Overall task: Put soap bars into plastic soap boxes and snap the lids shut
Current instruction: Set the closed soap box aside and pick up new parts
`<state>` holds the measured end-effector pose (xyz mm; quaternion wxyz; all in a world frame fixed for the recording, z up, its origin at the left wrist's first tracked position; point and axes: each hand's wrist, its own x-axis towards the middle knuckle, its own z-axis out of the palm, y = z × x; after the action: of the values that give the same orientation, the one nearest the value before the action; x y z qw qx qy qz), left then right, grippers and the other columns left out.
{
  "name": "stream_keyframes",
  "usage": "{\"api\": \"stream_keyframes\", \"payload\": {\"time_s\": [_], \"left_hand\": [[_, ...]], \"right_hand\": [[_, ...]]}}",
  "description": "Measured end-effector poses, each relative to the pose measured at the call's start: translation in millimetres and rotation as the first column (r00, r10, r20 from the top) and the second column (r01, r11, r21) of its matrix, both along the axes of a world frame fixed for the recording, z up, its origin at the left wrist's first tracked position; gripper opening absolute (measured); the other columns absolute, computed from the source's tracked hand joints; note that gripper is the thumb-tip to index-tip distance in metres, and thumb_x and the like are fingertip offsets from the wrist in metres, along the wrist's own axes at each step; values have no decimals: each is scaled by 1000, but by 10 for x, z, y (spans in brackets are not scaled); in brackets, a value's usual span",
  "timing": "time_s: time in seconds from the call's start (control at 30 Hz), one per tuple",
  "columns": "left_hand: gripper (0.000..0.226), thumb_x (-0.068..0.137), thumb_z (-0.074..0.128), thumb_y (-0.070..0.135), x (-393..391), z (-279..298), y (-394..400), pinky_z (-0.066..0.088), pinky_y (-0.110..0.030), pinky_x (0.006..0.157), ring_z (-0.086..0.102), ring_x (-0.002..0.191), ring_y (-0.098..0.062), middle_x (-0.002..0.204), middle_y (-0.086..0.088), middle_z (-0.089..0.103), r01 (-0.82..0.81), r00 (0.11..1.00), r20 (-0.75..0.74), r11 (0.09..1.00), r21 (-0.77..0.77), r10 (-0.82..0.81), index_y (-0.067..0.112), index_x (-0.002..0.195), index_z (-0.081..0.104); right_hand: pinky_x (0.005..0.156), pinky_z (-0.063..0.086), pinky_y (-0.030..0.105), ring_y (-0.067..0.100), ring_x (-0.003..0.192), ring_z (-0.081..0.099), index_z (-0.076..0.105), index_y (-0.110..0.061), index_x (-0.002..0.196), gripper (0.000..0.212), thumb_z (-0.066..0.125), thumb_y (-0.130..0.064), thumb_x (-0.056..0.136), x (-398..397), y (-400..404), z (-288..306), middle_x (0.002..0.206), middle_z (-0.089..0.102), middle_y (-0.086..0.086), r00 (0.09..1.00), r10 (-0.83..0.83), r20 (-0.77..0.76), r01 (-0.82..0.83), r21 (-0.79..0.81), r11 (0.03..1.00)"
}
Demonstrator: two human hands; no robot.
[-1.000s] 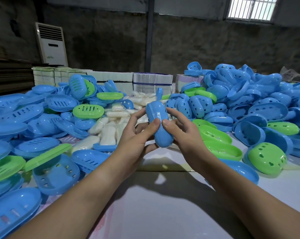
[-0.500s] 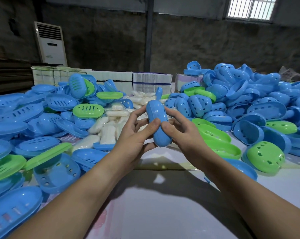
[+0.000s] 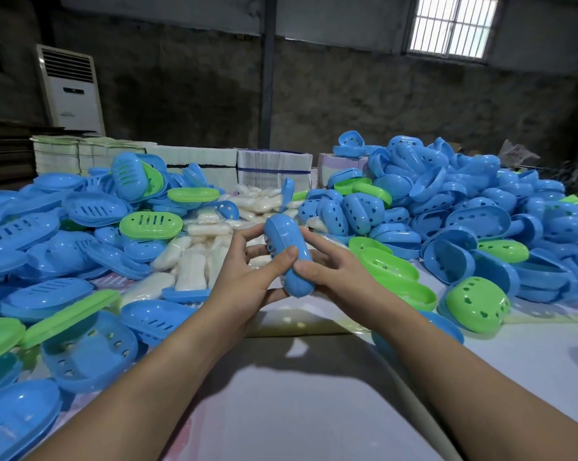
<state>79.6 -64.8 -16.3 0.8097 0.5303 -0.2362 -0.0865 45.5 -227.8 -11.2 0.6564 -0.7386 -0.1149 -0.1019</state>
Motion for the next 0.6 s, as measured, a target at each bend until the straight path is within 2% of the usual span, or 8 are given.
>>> {"api": "stream_keyframes", "payload": {"time_s": [0.07, 0.17, 0.27, 0.3, 0.4, 0.43, 0.53, 0.6], "left_hand": [[71, 55, 84, 43, 20, 6, 16, 64, -41, 72, 75, 101, -18, 128, -8, 60, 21, 1000, 10, 1000, 0, -21, 37, 121, 59], [67, 55, 79, 60, 43, 16, 25, 63, -43, 81, 69, 107, -15, 125, 3, 56, -37, 998, 53, 995, 98, 32, 54, 117, 53], [61, 56, 75, 60, 58, 33, 31, 61, -39, 78, 64, 113, -18, 120, 4, 59, -81, 997, 10, 992, 93, 80, 48, 112, 57], [56, 59, 75, 58, 71, 27, 36, 60, -37, 76, 64, 112, -19, 120, 4, 60, -88, 996, 9, 992, 89, 87, 44, 111, 59], [48, 66, 73, 53, 83, 5, 41, 59, -35, 75, 67, 109, -18, 118, 2, 64, -85, 995, 58, 989, 118, 78, 40, 111, 64], [42, 70, 72, 51, 110, -21, 28, 58, -36, 75, 67, 109, -18, 117, 1, 65, -85, 995, 71, 988, 133, 76, 39, 110, 66], [12, 91, 70, 37, 160, -81, -19, 57, -39, 71, 68, 108, -23, 112, 0, 67, -92, 994, 78, 985, 145, 82, 39, 103, 70], [13, 93, 68, 37, 223, -132, -46, 57, -39, 66, 70, 103, -24, 111, 1, 70, -89, 994, 78, 979, 183, 76, 41, 105, 71]], "right_hand": [[89, 57, 38, 16, 102, 69, 64, -52, 120, 59, 81, -38, 66, -9, -7, 33, 111, 71, 6, 997, -77, 24, 78, -66, 995], [72, 53, 15, -1, 90, 67, 61, -53, 124, 63, 79, -40, 65, -88, -64, 154, 92, 72, -17, 970, -231, 73, 240, -163, 957], [80, 56, 24, 10, 94, 67, 60, -57, 122, 61, 80, -45, 66, -248, -299, 219, 107, 67, -6, 913, -397, 93, 407, -256, 877], [81, 56, 26, 10, 91, 67, 60, -56, 122, 59, 81, -44, 68, -329, -408, 234, 108, 66, -6, 885, -454, 99, 461, -306, 833], [68, 48, 12, -4, 78, 64, 60, -47, 127, 53, 79, -42, 77, -641, -849, 292, 98, 62, -20, 774, -619, 132, 613, -402, 681], [70, 47, 12, -5, 80, 64, 60, -42, 130, 53, 77, -42, 79, -767, -1022, 321, 99, 62, -22, 731, -667, 144, 655, -422, 626], [89, 45, 29, 11, 107, 58, 58, -37, 135, 55, 73, -46, 82, -1162, -1572, 393, 116, 60, -10, 564, -809, 166, 742, -532, 408], [88, 46, 34, 19, 111, 59, 59, -37, 134, 54, 69, -49, 83, -1451, -1940, 420, 118, 65, -1, 426, -884, 192, 757, -611, 232]]}}
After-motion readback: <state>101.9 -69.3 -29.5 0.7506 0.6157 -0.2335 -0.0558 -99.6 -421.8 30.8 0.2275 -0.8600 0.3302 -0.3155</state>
